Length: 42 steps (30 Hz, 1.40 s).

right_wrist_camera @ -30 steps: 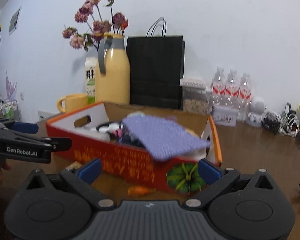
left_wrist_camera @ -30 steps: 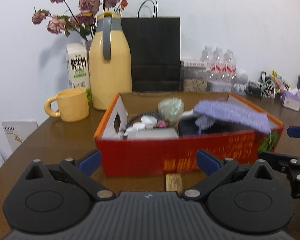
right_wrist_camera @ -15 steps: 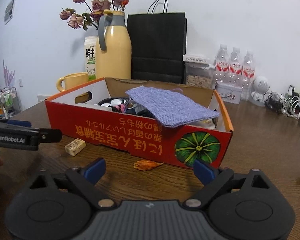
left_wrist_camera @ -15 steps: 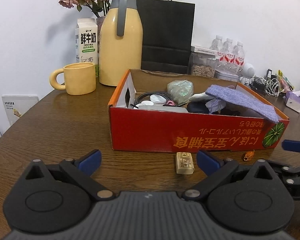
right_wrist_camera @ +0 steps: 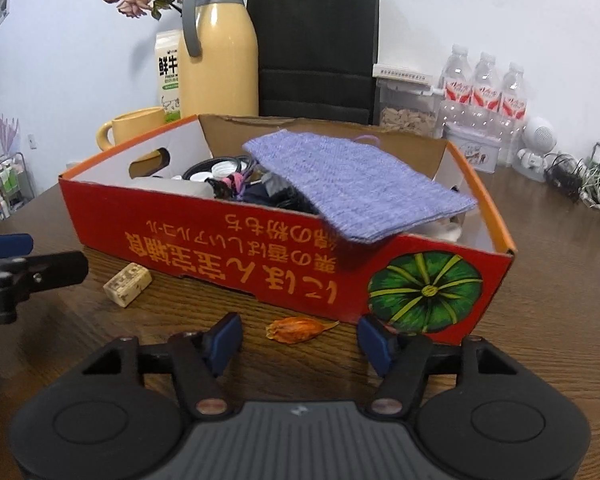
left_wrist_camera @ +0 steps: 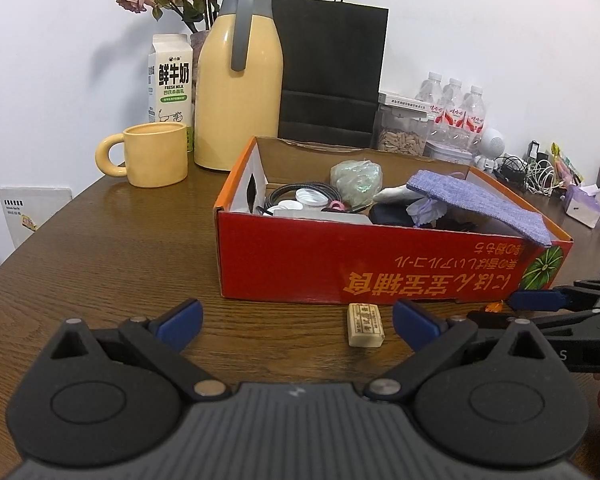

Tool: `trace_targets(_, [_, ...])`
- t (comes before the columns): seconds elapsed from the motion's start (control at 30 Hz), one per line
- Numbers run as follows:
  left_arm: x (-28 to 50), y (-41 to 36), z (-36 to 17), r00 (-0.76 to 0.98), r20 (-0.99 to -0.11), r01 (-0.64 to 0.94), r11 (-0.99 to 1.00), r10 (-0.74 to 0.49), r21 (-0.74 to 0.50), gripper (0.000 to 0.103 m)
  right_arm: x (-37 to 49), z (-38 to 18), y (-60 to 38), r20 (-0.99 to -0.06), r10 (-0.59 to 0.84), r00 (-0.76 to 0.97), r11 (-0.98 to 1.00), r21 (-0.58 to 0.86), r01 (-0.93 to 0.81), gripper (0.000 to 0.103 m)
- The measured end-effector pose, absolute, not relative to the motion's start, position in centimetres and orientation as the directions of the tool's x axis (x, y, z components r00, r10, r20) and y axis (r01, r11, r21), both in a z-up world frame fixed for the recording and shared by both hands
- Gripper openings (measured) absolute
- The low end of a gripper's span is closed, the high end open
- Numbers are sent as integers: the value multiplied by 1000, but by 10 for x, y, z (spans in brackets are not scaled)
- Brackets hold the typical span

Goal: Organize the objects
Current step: 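Grasp the small orange item beside the box with the right gripper, then hold the orange item with the right gripper while the left gripper grasps the beige wooden block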

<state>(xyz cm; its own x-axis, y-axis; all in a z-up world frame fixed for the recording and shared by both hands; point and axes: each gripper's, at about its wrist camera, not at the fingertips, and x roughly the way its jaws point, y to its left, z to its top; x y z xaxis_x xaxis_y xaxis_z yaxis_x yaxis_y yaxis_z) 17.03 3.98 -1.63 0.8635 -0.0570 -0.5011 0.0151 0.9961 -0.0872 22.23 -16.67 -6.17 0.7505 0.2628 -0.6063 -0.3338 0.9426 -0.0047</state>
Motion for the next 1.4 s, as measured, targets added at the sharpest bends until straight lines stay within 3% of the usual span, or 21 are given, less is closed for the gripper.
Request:
trace_targets(0.07, [170, 39, -17, 863, -502, 15, 996, -57, -87, 103, 224, -62, -166, -607, 263, 750, 943, -3, -333, 59])
trace_targets(0.17, [170, 39, -17, 862, -504, 14, 996, -55, -85, 103, 224, -61, -166, -600, 270, 753, 943, 8, -331, 38])
trace_targets(0.43, [170, 37, -19, 860, -509, 7, 997, -45, -77, 103, 221, -60, -168, -587, 293, 755, 939, 29, -342, 38])
trace_targets(0.87, [171, 30, -19, 863, -505, 4, 999, -24, -40, 103, 190, -48, -178, -458, 292, 839, 943, -9, -333, 38])
trace_targets(1.4, [193, -6, -26, 825, -566, 3, 1000, 11, 24, 103, 173, -42, -191, -374, 311, 874, 940, -16, -341, 38])
